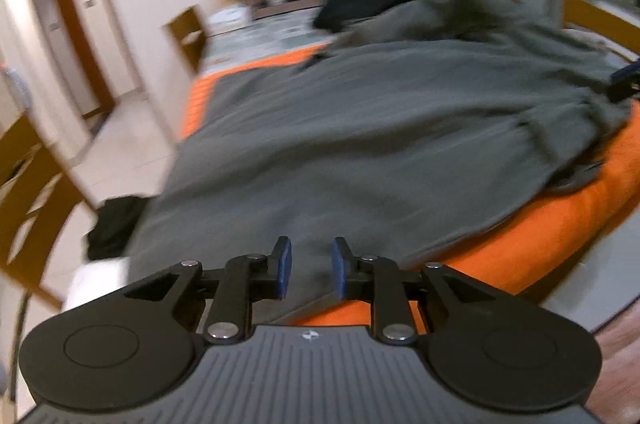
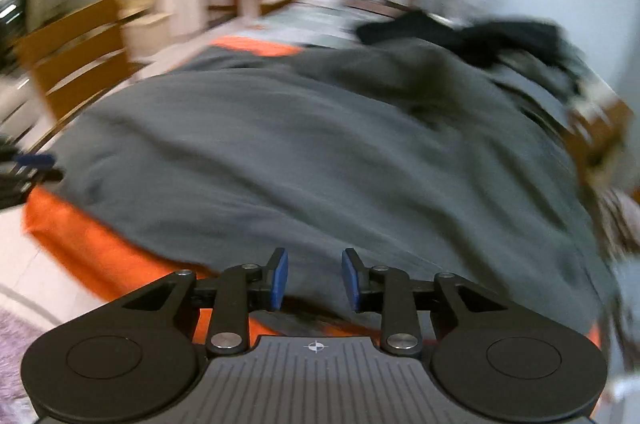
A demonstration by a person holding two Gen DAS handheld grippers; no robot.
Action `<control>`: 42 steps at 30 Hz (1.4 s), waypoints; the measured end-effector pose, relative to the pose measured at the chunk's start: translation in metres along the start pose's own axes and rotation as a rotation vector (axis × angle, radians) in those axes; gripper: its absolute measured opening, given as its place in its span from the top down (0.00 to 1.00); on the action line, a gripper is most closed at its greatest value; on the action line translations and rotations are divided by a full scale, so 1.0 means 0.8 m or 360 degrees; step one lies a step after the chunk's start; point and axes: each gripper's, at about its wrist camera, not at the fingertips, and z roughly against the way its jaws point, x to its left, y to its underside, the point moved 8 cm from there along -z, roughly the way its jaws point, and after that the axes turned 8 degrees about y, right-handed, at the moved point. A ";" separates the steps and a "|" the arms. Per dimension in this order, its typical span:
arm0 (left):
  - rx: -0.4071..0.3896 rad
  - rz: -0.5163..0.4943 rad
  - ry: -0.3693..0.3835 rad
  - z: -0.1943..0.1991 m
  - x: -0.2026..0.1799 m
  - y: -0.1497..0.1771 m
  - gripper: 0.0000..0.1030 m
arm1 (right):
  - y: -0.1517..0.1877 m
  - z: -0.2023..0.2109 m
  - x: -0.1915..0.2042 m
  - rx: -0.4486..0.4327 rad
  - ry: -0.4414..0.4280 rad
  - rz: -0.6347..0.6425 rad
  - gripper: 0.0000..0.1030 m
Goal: Fold clothes
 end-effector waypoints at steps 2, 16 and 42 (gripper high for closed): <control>0.0004 -0.0033 0.0073 -0.017 -0.035 -0.016 0.74 | 0.011 -0.006 -0.050 0.0032 0.0078 -0.0140 0.69; 0.0260 0.0268 0.0025 -0.097 -0.140 -0.054 0.74 | 0.061 -0.067 -0.345 0.0161 0.0315 -0.0839 0.48; 0.0549 0.0295 -0.0145 -0.111 -0.141 -0.068 0.74 | 0.079 -0.037 -0.454 0.0117 0.0149 -0.1249 0.82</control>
